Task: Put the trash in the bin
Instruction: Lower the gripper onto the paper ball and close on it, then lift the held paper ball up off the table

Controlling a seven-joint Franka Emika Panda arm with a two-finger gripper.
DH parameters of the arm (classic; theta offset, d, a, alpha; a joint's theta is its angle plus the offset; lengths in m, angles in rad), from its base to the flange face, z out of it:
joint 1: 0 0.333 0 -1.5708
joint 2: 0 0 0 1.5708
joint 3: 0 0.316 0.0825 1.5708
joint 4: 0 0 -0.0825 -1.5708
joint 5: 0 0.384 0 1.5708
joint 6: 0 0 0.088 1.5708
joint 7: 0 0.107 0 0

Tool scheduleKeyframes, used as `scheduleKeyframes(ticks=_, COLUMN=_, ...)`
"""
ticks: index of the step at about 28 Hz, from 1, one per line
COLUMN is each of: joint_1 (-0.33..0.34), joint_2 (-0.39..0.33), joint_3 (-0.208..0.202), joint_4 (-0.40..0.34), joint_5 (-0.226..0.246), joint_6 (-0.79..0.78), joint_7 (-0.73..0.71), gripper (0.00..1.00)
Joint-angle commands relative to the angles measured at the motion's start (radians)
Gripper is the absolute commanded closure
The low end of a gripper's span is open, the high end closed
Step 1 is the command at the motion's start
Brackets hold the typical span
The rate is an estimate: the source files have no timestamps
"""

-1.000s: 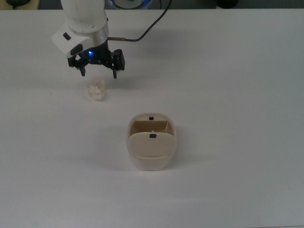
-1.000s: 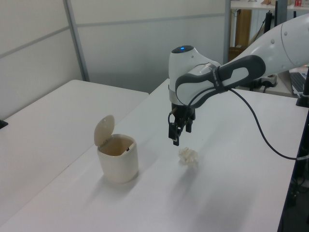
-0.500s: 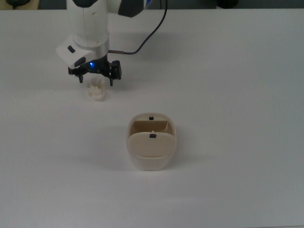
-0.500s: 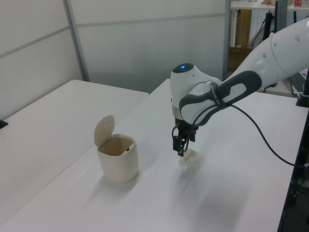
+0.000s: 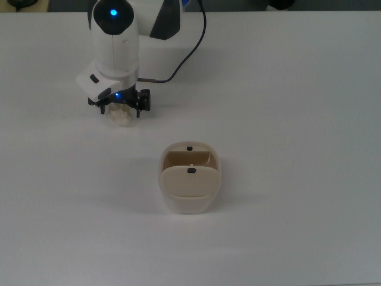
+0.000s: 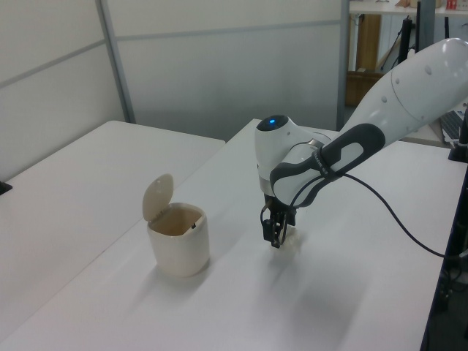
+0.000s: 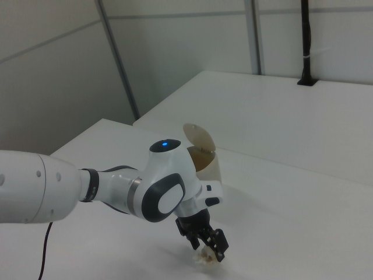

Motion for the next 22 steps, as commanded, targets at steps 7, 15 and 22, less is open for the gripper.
scheduleKeyframes(ticks=7, joint_1=0.001, joint_2=-0.007, joint_3=-0.004, joint_4=-0.005, joint_5=-0.028, joint_6=0.023, joint_7=0.043, gripper=1.0)
scheduleKeyframes(ticks=15, joint_1=-0.004, joint_2=-0.04, joint_3=-0.006, joint_4=0.035, joint_5=-0.025, joint_6=-0.037, joint_7=0.043, gripper=1.0)
scheduleKeyframes(ticks=22, joint_1=-0.004, joint_2=-0.061, joint_3=-0.004, joint_4=0.177, joint_5=0.007, joint_6=-0.227, joint_7=0.036, gripper=1.0)
